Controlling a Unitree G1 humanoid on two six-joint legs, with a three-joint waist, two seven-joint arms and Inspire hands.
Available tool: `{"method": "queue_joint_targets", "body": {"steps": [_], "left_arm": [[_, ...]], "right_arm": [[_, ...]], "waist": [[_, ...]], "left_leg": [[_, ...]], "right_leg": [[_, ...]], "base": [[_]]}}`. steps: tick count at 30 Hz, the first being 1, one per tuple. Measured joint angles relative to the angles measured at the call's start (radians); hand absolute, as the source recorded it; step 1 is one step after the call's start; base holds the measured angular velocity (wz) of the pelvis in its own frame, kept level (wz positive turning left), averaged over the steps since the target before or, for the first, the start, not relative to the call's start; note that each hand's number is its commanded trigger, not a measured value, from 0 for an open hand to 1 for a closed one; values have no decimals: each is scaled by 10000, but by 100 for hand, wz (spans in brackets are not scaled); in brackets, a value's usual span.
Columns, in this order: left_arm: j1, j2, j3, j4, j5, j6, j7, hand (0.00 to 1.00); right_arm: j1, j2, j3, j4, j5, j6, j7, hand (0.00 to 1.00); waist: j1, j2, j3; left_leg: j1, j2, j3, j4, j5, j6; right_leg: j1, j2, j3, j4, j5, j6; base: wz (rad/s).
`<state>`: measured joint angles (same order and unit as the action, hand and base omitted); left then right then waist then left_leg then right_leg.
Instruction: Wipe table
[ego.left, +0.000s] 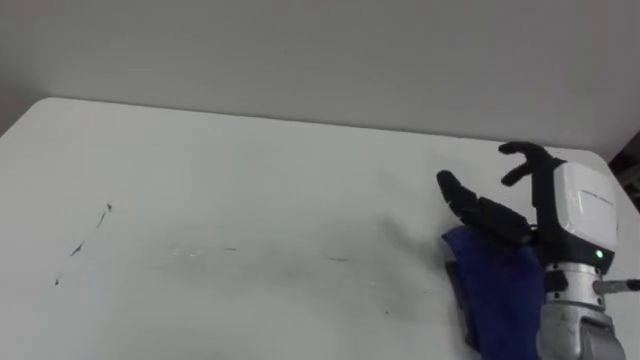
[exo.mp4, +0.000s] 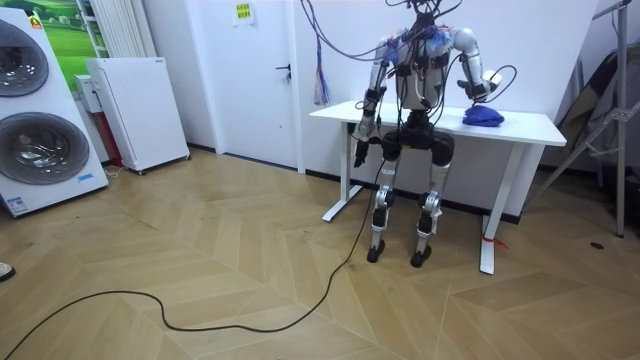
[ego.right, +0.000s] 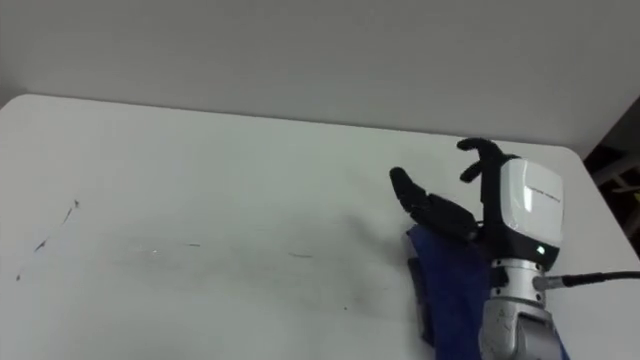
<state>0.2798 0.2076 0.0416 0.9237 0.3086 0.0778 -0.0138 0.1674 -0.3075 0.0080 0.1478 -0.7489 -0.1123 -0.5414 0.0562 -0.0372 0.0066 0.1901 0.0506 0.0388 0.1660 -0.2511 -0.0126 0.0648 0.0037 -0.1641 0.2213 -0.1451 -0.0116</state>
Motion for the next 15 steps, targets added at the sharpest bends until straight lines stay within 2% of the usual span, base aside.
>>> {"method": "queue_joint_targets", "body": {"steps": [7, 9, 13, 15], "left_arm": [[45, 6, 580, 215, -9, -64, -19, 0], [92, 7, 758, 233, -10, -64, -12, 0], [220, 3, 865, 379, -8, -140, 6, 0], [351, -8, 1054, 389, -6, -138, 15, 0]], "right_arm": [[-118, -32, -849, -338, 208, -204, -51, 0], [-117, -46, -1068, -453, 212, -272, -190, 0], [-110, -57, -1339, -452, 463, -332, -234, 0], [-110, -55, -1794, -451, 626, -374, -281, 0]], "waist": [[45, -25, -29], [41, -29, -79], [-12, -23, -105], [-101, -13, -129]], "left_leg": [[-75, -10, 27, 0, 9, 15], [-126, -10, 42, 1, 11, 19], [-129, -10, 67, 3, 13, 20], [-132, -11, 68, 2, 13, 21]], "right_leg": [[-88, -7, 32, 0, 19, 8], [-138, -8, 32, 2, 21, 6], [-151, -6, 52, 6, 23, 7], [-149, -14, 52, 7, 22, 9]], "base": [[0], [0], [0], [0]]}}
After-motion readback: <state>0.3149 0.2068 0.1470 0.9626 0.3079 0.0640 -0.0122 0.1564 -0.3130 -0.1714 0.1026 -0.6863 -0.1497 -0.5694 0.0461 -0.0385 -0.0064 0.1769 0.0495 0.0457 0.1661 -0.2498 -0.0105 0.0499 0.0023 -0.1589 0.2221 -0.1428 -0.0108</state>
